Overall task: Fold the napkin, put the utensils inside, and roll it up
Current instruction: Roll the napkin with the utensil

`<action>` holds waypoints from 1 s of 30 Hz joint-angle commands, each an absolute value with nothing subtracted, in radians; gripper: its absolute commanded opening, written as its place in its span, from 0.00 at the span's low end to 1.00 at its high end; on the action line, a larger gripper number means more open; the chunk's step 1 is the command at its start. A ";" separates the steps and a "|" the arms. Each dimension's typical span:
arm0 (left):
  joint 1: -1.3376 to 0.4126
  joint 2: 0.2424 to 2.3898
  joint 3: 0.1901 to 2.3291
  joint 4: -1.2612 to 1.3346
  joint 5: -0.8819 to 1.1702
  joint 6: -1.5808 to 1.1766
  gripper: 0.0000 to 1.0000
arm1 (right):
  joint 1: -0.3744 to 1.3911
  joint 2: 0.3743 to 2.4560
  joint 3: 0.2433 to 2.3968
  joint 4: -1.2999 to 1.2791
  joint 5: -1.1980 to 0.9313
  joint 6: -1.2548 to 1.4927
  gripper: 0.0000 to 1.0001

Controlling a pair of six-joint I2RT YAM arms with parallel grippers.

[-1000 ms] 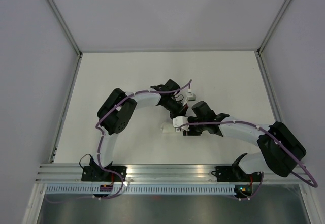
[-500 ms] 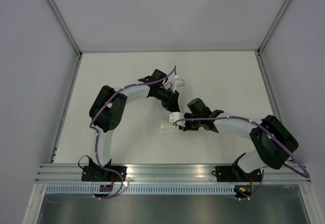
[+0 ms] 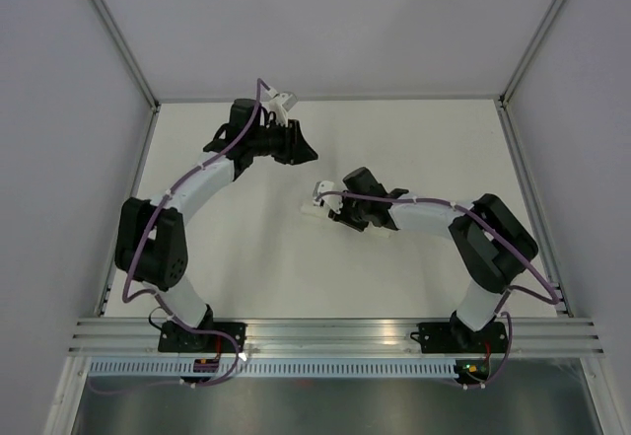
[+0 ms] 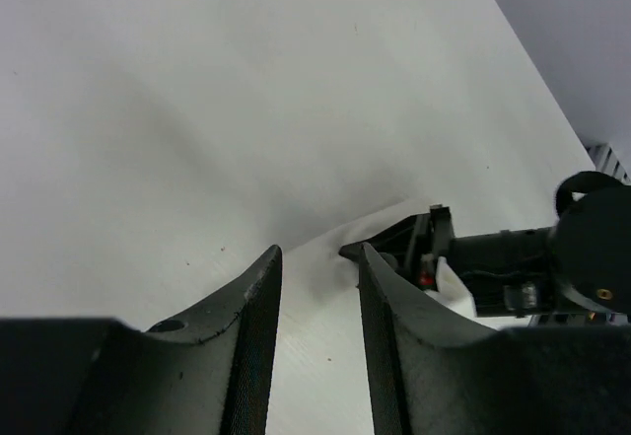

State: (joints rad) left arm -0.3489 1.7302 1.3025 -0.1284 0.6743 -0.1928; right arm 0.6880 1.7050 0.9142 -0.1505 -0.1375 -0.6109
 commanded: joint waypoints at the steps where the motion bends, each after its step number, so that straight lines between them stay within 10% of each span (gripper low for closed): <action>1: -0.354 1.616 1.272 -0.110 0.557 -0.325 0.42 | 0.661 1.819 0.975 -0.252 -0.012 -0.421 0.25; 21: -0.354 1.302 1.138 -0.160 0.584 -0.420 0.44 | 0.503 2.247 1.480 -0.495 0.152 0.115 0.24; 30: -0.354 1.289 1.104 -0.163 0.607 -0.425 0.44 | 0.497 2.226 1.488 -0.489 0.137 0.098 0.40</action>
